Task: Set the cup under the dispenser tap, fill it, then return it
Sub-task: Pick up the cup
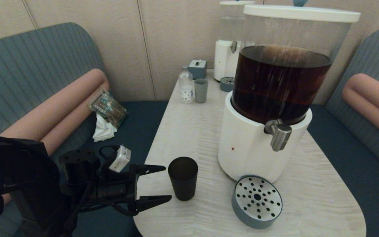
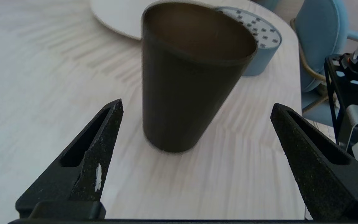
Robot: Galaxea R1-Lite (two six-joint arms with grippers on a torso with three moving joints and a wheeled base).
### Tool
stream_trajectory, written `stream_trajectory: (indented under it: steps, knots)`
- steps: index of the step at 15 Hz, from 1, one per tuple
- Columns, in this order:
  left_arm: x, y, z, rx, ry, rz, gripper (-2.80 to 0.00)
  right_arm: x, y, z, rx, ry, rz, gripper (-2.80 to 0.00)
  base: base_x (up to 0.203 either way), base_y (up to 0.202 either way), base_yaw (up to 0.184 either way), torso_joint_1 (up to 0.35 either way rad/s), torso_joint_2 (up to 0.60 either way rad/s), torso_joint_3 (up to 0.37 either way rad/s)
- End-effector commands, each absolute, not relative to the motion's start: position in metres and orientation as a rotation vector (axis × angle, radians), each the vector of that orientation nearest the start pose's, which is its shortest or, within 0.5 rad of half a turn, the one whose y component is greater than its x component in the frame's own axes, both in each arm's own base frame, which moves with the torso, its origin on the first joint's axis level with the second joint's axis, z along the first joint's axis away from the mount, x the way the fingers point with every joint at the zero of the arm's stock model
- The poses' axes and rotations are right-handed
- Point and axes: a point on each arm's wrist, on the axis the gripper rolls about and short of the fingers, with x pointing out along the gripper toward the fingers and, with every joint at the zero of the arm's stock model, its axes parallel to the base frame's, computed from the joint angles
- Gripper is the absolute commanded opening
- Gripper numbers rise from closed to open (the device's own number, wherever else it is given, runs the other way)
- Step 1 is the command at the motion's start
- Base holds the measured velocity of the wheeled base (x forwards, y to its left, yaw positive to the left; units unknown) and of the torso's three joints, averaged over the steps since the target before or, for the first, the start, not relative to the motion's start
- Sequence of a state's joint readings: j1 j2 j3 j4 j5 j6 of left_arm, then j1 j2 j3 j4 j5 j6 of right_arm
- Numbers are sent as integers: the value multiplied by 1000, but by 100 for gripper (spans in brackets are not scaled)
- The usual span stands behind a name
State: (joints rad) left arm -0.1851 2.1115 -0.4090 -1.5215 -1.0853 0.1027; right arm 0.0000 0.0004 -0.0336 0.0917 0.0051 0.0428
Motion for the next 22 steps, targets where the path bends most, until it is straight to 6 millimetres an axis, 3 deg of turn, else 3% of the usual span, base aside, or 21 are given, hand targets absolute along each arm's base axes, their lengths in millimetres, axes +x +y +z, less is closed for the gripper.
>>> stream_trajectory:
  steps: [1,7,13,22]
  knots:
    - [290,-77,62,14,84,-1281,0,-26,0,75,43,60,5,-280,0,0,0,0,0,0]
    - [310,-84,52,22,76,-1246,0,-26,0,75,43,60,5,-280,0,0,0,0,0,0]
    - [324,-103,45,27,61,-1263,0,-26,0,75,43,60,5,-280,0,0,0,0,0,0]
    - [309,-120,55,30,52,-1326,0,-26,0,75,43,60,4,-280,0,0,0,0,0,0]
